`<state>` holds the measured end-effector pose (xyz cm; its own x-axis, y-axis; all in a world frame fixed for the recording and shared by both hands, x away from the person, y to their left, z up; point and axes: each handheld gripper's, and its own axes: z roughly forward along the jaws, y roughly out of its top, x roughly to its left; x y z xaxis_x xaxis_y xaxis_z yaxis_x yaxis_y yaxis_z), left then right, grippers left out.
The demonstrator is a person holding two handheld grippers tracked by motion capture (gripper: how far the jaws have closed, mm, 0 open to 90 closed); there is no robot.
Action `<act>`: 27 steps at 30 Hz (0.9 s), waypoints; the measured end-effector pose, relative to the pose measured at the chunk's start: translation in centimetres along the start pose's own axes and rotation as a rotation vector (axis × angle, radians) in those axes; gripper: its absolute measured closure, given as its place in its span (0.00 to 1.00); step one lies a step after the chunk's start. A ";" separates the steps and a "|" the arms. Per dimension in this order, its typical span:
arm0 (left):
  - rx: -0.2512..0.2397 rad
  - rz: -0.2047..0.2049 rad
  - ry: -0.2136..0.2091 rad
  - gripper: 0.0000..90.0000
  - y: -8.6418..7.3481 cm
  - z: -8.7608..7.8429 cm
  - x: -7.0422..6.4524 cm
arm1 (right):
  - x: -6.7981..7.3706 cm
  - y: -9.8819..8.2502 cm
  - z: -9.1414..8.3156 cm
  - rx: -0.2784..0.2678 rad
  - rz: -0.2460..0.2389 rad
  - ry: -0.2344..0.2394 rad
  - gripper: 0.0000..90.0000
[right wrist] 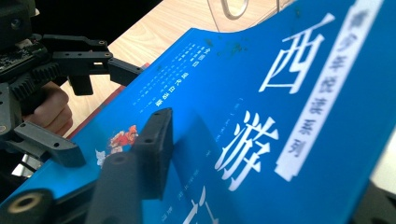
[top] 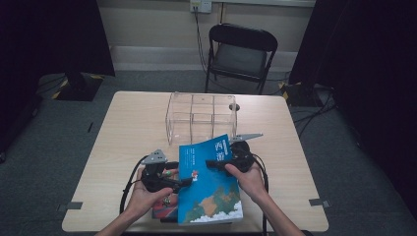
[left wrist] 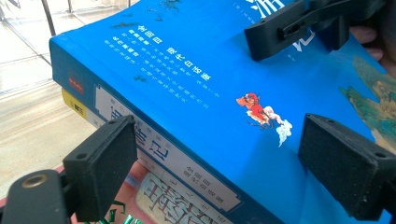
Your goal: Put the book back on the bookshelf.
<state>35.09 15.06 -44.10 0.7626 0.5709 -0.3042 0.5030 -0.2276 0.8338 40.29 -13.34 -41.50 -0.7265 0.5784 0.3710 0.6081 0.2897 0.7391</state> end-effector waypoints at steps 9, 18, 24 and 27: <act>-0.001 -0.035 -0.001 0.14 0.0 0.1 0.1 | -0.1 -0.5 -1.0 0.010 0.003 0.078 0.68; 0.014 -0.035 0.001 0.18 0.3 -0.2 0.3 | -0.3 -0.4 -0.9 -0.018 0.003 0.107 0.78; 0.011 -0.040 -0.018 0.19 0.3 -0.3 0.4 | 0.4 -0.5 -1.4 -0.062 -0.046 0.081 0.81; 0.012 -0.028 -0.014 0.19 0.6 -0.4 0.2 | 0.6 -0.5 -1.6 -0.078 -0.053 0.079 0.81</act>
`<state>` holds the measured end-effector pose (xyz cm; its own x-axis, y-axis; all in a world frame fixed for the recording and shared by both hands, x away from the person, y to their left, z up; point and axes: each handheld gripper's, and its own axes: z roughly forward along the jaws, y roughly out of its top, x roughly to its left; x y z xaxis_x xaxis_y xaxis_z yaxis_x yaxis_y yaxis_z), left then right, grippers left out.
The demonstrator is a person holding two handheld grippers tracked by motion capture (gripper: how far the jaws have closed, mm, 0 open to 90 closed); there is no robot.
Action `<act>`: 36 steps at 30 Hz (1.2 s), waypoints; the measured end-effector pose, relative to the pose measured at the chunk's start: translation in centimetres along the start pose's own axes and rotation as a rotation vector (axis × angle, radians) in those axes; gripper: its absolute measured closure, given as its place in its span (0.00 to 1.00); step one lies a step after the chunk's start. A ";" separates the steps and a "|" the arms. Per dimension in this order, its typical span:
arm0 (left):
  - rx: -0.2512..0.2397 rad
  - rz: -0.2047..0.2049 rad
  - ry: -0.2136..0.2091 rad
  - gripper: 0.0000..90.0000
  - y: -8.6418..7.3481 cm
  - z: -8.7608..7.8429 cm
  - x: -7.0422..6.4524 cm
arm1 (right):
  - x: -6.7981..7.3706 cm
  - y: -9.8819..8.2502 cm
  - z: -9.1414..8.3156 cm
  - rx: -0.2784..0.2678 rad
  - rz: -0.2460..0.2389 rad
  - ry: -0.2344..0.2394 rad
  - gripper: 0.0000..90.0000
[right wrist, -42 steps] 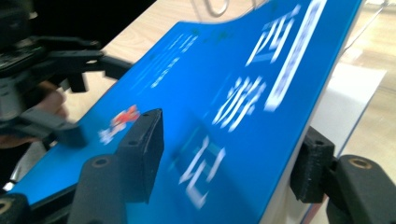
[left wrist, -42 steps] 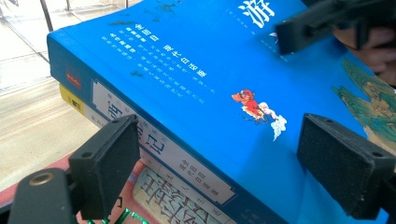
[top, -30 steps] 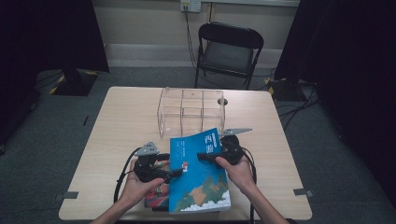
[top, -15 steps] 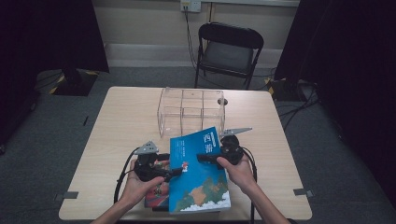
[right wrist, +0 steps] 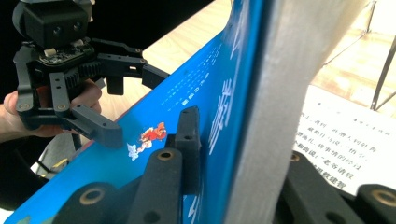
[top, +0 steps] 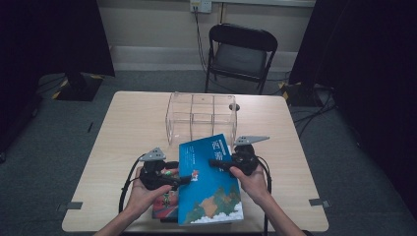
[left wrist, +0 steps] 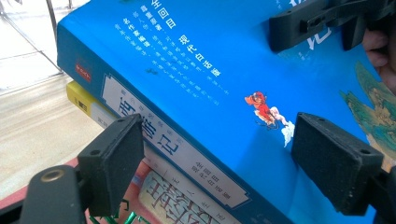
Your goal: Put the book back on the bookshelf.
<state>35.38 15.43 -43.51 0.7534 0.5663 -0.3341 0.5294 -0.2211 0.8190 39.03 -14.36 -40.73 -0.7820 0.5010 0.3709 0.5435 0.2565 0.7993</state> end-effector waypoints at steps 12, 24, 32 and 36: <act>-0.010 -0.090 -0.028 0.17 0.6 0.1 0.7 | 0.6 0.1 -1.0 -0.054 -0.021 0.010 0.83; 0.010 -0.165 -0.156 0.23 1.5 0.8 1.4 | 1.9 0.6 -1.8 -0.081 -0.063 0.014 0.84; 0.019 -0.174 -0.251 0.33 3.0 1.8 0.3 | 2.1 1.6 -2.6 -0.045 -0.082 0.028 0.85; 0.017 -0.149 -0.250 0.37 3.5 1.6 0.0 | 2.6 2.0 -3.0 -0.022 -0.104 -0.012 0.85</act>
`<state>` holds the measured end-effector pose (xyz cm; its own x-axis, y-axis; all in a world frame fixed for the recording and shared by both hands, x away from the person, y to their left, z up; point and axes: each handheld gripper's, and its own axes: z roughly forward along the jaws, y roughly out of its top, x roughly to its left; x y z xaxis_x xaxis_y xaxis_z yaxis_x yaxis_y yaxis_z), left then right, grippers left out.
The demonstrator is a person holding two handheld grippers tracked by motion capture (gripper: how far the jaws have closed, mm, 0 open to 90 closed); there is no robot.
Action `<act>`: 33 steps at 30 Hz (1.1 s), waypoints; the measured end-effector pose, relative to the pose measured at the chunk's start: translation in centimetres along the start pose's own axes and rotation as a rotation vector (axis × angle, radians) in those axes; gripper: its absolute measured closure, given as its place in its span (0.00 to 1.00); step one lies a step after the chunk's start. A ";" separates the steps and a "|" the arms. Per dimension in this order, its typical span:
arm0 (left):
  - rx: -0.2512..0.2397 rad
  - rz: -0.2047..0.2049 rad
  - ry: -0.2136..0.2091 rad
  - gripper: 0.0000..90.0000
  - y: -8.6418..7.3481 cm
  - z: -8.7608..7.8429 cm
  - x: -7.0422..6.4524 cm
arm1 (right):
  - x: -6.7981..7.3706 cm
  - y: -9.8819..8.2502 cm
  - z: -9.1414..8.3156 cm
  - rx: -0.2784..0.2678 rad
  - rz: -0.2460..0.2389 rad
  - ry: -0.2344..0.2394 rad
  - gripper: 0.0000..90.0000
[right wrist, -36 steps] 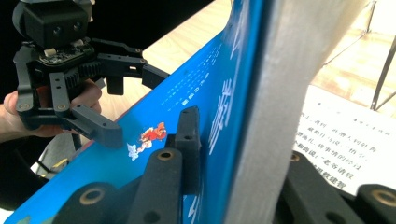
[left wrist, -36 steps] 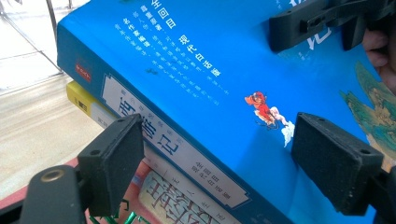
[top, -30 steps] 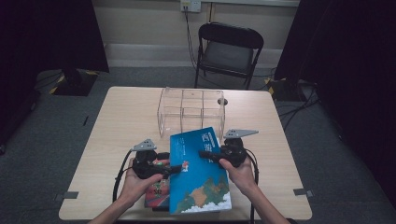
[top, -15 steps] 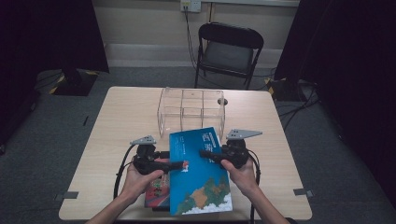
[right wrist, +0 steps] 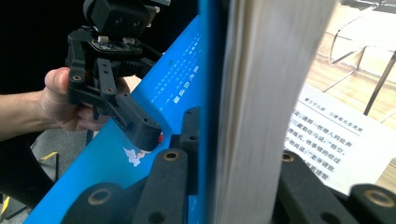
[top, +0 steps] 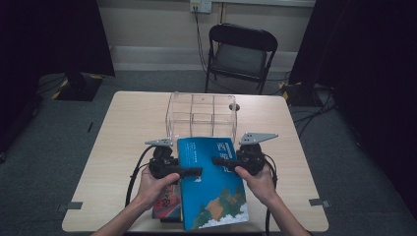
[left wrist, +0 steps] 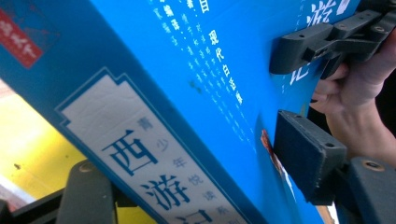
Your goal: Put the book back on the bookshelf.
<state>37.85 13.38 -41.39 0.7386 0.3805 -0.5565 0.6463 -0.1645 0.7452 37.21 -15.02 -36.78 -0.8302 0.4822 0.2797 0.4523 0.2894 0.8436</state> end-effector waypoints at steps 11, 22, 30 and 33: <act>-0.045 0.041 -0.021 0.42 0.8 -1.0 -0.9 | 1.3 1.8 -1.0 -0.030 0.007 -0.009 0.87; -0.112 0.199 0.065 0.54 4.1 -3.0 -3.0 | 2.4 5.3 -2.3 -0.109 -0.044 -0.043 0.88; -0.241 0.277 0.135 0.63 5.7 -4.5 -3.7 | 2.7 7.0 -2.2 -0.218 -0.138 -0.067 0.87; -0.251 0.317 0.157 0.65 5.3 -4.4 -4.0 | 2.0 6.2 -1.8 -0.265 -0.135 -0.045 0.86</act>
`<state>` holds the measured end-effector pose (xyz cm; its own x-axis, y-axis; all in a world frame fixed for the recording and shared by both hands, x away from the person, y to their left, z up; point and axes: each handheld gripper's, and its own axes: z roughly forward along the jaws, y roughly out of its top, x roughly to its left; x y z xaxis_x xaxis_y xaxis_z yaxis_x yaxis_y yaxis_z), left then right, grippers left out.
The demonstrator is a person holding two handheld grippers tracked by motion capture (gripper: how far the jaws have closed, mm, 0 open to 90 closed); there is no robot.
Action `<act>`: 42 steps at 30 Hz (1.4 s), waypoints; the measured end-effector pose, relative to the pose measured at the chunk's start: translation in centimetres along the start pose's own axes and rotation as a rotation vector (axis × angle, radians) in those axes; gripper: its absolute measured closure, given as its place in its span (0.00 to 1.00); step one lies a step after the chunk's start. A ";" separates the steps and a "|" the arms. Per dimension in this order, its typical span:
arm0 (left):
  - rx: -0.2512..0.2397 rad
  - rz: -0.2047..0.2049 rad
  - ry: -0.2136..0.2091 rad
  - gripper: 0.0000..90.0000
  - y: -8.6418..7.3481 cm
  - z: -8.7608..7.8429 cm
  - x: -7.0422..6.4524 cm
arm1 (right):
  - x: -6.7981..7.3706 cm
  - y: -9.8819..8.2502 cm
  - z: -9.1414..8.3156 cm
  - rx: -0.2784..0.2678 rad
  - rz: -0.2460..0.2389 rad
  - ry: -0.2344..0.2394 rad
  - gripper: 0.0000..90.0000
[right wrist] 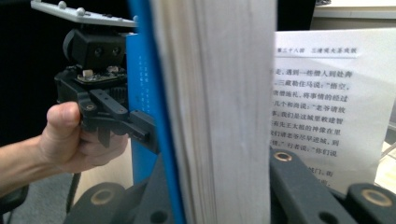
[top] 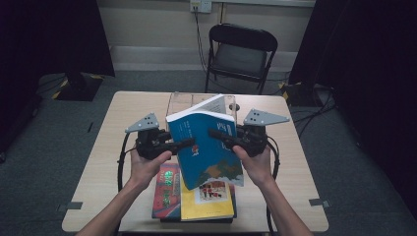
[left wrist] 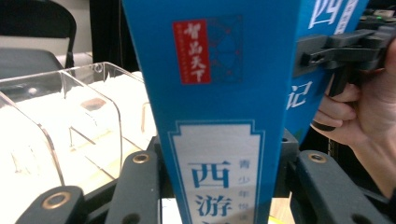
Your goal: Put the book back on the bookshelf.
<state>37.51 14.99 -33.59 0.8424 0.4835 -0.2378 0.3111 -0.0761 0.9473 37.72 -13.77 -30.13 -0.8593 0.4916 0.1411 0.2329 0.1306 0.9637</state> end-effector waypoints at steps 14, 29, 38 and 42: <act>0.015 0.176 -0.018 0.68 -0.3 0.4 -4.3 | 0.2 -1.4 -4.3 -0.011 -0.027 -0.037 0.61; -0.011 0.180 -0.040 0.66 -1.0 0.3 -4.9 | -0.8 -2.9 -6.3 -0.042 0.005 -0.117 0.47; -0.015 0.186 -0.019 0.65 -1.2 0.4 -4.8 | -2.9 -4.5 -4.6 -0.021 0.053 -0.039 0.38; -0.011 0.170 -0.024 0.63 -1.2 1.0 -4.8 | -2.8 -4.3 -4.4 -0.010 0.047 -0.053 0.39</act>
<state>33.56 11.91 -33.85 0.8927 0.4438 -0.0786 0.1582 -0.1454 0.9766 37.11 -19.51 -33.67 -0.8225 0.5415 0.1739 0.2672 0.0980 0.9587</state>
